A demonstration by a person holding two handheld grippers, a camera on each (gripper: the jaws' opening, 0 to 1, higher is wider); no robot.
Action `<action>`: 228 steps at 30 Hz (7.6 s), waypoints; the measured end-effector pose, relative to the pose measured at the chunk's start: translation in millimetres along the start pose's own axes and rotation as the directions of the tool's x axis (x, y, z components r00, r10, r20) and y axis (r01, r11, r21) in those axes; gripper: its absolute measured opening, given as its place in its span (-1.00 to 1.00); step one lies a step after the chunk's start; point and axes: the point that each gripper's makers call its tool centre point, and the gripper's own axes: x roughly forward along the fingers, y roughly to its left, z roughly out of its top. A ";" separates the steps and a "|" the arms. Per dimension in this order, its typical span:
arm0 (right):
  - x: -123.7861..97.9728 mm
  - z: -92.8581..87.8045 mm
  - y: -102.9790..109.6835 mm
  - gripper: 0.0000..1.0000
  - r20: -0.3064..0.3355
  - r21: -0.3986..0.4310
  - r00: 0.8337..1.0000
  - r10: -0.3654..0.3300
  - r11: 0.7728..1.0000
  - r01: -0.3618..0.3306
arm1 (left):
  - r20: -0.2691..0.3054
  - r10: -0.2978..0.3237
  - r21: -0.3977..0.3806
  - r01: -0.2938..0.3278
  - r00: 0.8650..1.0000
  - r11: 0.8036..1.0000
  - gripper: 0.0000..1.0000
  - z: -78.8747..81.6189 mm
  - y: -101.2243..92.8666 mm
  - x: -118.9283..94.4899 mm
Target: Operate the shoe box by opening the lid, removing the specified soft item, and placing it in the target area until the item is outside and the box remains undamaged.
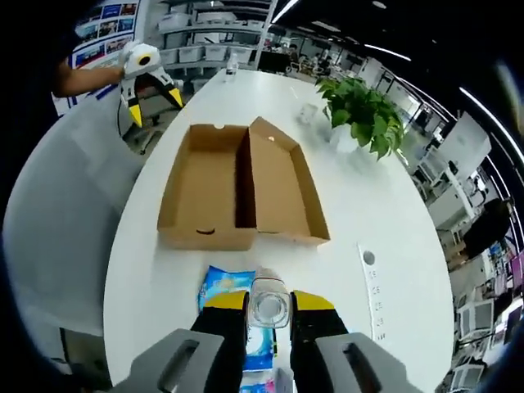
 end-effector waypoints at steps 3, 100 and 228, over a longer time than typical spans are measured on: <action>6.1 -8.7 -8.0 -0.71 -0.035 -0.023 0.999 0.002 1.000 -0.003 | -0.006 0.011 -0.005 -0.011 1.000 1.000 0.07 -4.3 0.8 -4.4; 68.2 -28.9 -59.9 -0.38 -0.148 0.081 0.989 0.011 0.997 0.001 | -0.166 0.293 -0.284 -0.330 0.942 0.900 -0.40 -61.8 88.4 -2.8; 48.5 84.2 -45.3 -1.00 0.167 0.783 0.865 -0.473 0.597 0.175 | -0.248 0.339 -0.507 -0.420 0.907 0.753 -0.96 -91.3 96.4 16.6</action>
